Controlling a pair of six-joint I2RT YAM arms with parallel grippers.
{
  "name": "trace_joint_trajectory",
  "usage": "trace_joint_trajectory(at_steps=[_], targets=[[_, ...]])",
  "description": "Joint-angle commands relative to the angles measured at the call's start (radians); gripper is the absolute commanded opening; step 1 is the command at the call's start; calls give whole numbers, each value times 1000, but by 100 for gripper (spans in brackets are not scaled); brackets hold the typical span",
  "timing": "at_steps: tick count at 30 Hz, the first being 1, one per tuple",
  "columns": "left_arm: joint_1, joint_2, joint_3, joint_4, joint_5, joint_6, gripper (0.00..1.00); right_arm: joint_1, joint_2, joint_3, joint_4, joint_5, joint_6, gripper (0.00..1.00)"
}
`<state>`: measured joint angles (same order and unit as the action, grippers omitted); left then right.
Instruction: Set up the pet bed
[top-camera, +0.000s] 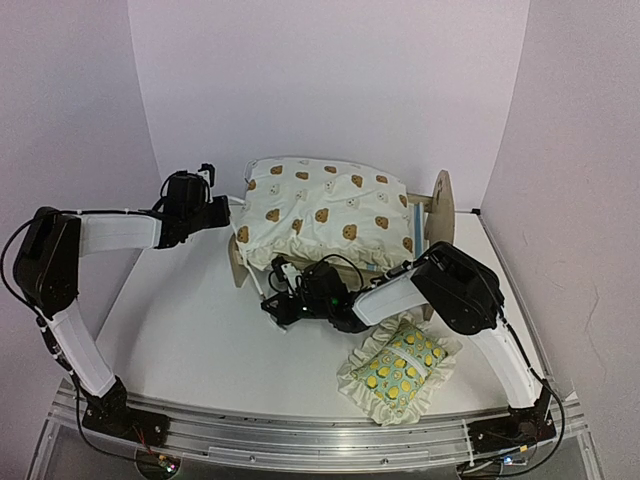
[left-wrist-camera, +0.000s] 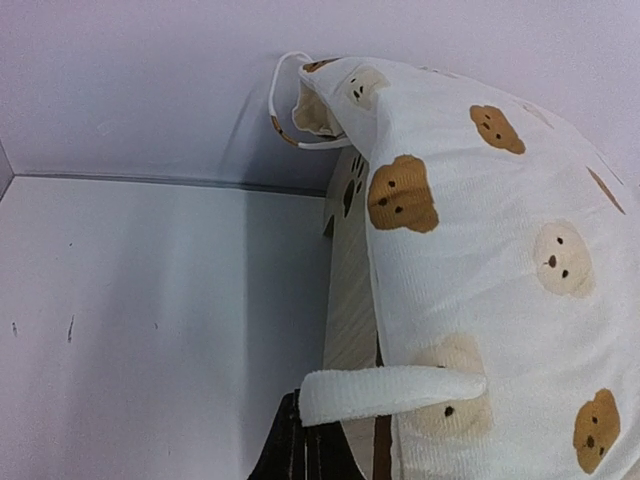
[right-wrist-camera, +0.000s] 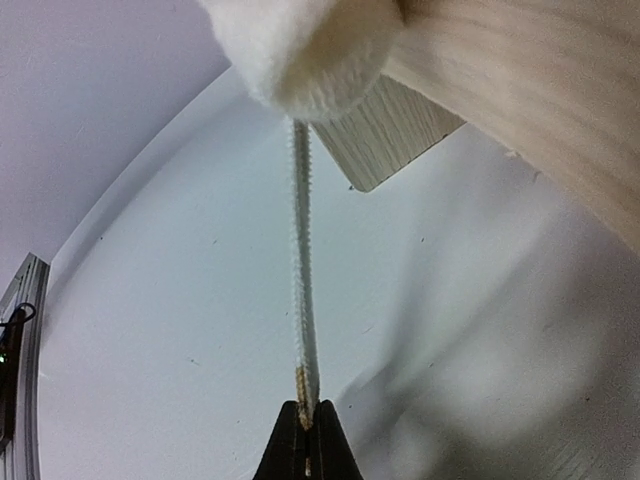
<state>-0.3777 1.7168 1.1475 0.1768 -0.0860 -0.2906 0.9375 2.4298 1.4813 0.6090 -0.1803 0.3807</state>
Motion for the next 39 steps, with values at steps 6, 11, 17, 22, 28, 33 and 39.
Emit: trace_joint_trajectory(at_steps=[6, 11, 17, 22, 28, 33, 39], targets=[[40, -94, 6, 60, -8, -62, 15, 14, -158, -94, -35, -34, -10, 36], [40, -262, -109, 41, 17, -116, 22, 24, -328, -157, -159, -108, -38, 51], [37, -506, -343, 43, 71, -223, 27, 26, -566, -237, -396, -68, -115, 60], [-9, -558, -452, -41, 150, -254, 43, 26, -789, -236, -794, 302, -200, 67], [-204, -520, -466, -52, 136, -246, 52, 23, -979, -319, -971, 794, -195, 83], [-344, -418, -408, -29, 137, -231, 52, -3, -1051, -304, -1087, 1067, -217, 85], [-487, -216, -248, -49, 97, -154, 52, -60, -1074, -288, -1171, 1185, -208, 85]])
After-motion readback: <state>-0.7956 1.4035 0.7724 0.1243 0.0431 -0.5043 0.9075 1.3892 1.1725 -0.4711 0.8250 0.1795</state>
